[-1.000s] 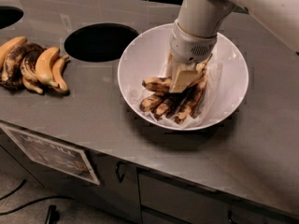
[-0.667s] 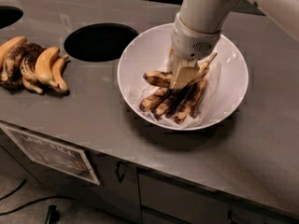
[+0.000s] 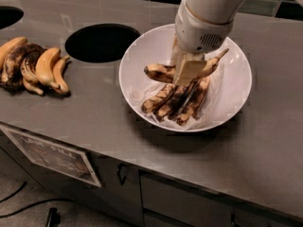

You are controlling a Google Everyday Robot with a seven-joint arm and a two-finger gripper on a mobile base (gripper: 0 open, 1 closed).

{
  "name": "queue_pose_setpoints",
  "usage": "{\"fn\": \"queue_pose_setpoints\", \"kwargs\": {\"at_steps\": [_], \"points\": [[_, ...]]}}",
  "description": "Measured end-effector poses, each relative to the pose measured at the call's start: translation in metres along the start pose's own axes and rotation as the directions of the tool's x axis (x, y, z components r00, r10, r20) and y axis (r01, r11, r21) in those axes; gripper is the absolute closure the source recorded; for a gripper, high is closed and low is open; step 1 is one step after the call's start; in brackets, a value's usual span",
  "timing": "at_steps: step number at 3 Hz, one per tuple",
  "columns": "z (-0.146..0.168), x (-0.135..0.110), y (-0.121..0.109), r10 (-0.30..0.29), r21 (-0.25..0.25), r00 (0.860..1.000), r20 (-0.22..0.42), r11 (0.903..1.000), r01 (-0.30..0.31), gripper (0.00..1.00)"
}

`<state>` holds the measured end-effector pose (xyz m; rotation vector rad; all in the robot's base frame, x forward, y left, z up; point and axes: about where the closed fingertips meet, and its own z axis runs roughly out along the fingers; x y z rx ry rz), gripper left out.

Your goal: Pick banana from white bowl

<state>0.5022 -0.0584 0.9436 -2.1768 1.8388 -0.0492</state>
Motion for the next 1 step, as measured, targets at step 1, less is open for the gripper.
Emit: {"fn": "queue_pose_setpoints", "kwargs": {"at_steps": [1], "points": [[-0.0011, -0.0003, 0.0001, -0.001, 0.003, 1.000, 0.000, 1.0000, 0.001, 1.00]]}}
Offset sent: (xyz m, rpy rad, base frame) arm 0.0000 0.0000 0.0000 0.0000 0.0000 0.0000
